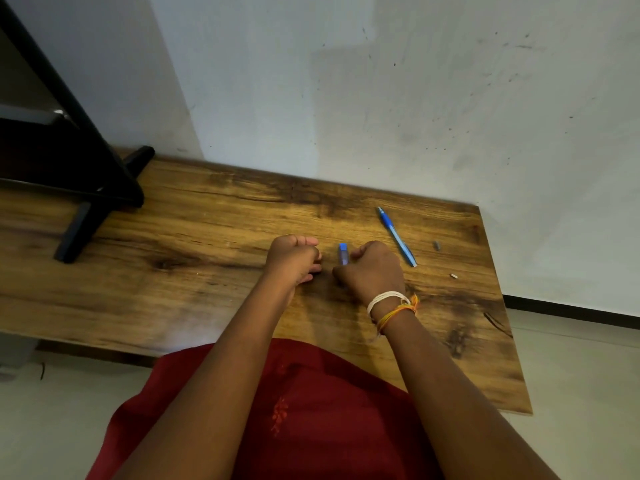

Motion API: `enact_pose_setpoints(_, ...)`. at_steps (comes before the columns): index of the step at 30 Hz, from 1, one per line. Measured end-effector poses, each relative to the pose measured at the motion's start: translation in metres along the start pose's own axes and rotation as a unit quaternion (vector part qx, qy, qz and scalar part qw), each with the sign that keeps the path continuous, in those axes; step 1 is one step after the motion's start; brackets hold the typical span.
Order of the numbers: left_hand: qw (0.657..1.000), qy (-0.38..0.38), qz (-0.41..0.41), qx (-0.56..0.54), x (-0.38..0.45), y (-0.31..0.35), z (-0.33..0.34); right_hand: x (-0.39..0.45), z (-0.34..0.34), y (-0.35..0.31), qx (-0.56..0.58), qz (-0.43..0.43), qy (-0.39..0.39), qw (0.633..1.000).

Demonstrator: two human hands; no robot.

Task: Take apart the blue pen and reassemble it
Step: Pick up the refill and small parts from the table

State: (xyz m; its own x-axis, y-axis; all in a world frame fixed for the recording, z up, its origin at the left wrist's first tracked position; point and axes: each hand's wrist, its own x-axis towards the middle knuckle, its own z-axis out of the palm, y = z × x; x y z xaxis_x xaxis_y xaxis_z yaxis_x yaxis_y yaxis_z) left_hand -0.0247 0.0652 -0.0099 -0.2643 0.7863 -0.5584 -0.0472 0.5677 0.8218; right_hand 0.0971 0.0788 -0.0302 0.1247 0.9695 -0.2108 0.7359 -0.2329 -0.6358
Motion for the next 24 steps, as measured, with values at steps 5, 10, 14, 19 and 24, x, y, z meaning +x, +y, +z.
enact_pose_setpoints(5,1.0,0.0,0.013,-0.005,-0.002,0.0,0.003,0.005,0.0,-0.001,0.102,0.026,-0.029,0.994)
enact_pose_setpoints(10,0.998,-0.035,-0.016,-0.049,-0.006,0.003,0.005,0.005,-0.006,-0.009,0.41,0.125,-0.125,0.895)
enact_pose_setpoints(14,0.99,-0.071,-0.029,-0.117,-0.007,0.003,0.006,0.004,-0.009,-0.009,0.524,0.15,-0.141,0.827)
enact_pose_setpoints(19,0.992,-0.027,0.021,-0.121,-0.002,0.001,0.005,0.005,-0.014,-0.007,0.503,0.151,-0.172,0.833)
enact_pose_setpoints(24,0.993,0.009,0.033,-0.111,0.004,-0.001,0.005,0.011,-0.023,-0.005,0.574,0.135,-0.105,0.801)
